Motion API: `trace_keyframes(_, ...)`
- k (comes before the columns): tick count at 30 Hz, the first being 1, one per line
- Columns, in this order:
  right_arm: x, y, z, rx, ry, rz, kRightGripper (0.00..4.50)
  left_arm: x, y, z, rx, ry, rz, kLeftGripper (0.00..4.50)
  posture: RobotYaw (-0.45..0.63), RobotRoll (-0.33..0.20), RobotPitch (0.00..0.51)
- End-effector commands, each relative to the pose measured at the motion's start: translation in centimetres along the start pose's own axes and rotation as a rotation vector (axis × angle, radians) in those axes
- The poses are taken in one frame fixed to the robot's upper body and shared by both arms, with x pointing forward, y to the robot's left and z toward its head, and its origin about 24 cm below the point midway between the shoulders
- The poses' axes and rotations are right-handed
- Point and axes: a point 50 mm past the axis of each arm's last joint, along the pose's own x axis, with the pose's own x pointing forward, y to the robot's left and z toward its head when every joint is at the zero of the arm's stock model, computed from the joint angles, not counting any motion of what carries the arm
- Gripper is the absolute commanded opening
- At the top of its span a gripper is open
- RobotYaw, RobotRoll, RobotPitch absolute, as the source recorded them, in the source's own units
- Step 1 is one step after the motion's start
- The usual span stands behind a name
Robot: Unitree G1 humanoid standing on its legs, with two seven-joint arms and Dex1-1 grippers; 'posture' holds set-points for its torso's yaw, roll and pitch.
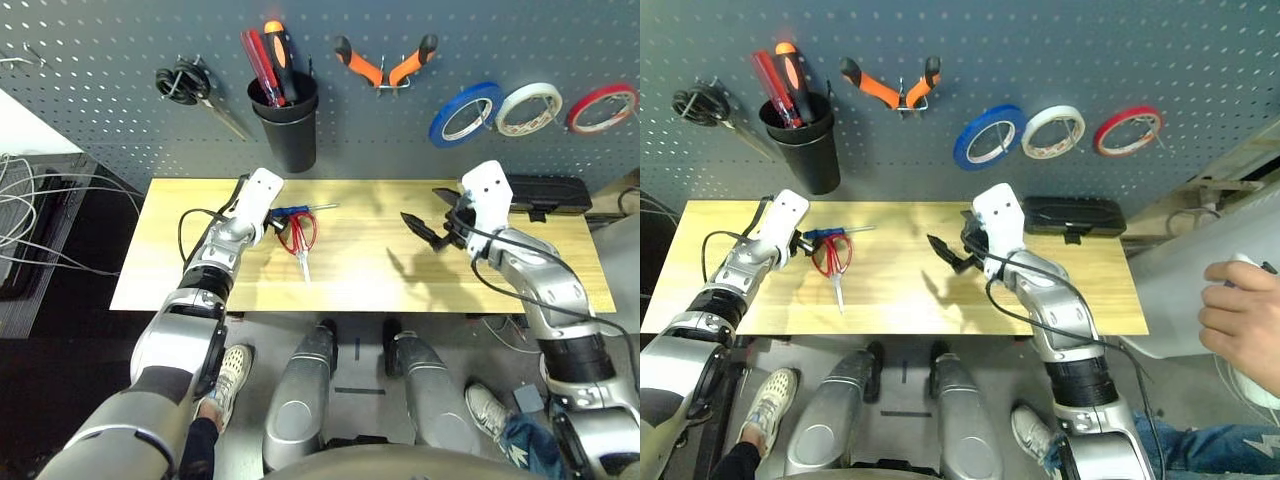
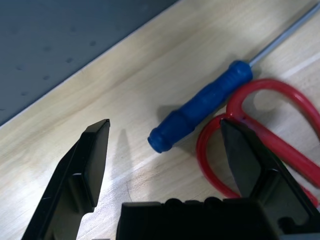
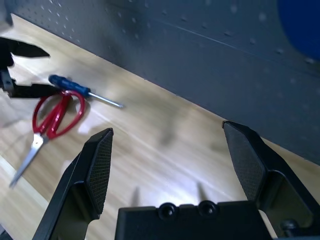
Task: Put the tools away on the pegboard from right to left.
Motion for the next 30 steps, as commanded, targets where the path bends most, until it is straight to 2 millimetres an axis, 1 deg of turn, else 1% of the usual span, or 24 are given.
trace_keyframes(1, 0.4, 0.8, -0.6, 0.012, 0.028, 0.034, 4.50, -0.5, 0.2, -1.6, 0.022, 0.049, -0.011, 4.48, 0.09, 0.000, 0.415)
trace_keyframes(11, 0.4, 1.3, -1.1, 0.018, 0.039, 0.054, 4.50, -1.0, 0.9, -1.6, 0.033, 0.039, -0.009, 4.48, 0.10, 0.000, 0.413)
trace_keyframes(17, 0.4, 1.4, -1.2, 0.023, 0.041, 0.059, 4.50, -1.1, 1.3, -1.1, 0.041, 0.014, 0.009, 4.48, 0.10, 0.000, 0.410)
trace_keyframes(25, 0.3, 1.4, -1.3, 0.025, 0.048, 0.054, 4.50, -0.8, 0.8, -0.9, 0.120, 0.001, -0.032, 4.48, 0.08, 0.000, 0.413)
trace_keyframes(30, 0.1, 1.4, -1.5, 0.027, 0.056, 0.052, 4.50, -0.4, 0.3, -0.3, 0.209, 0.000, -0.094, 4.48, 0.07, 0.000, 0.419)
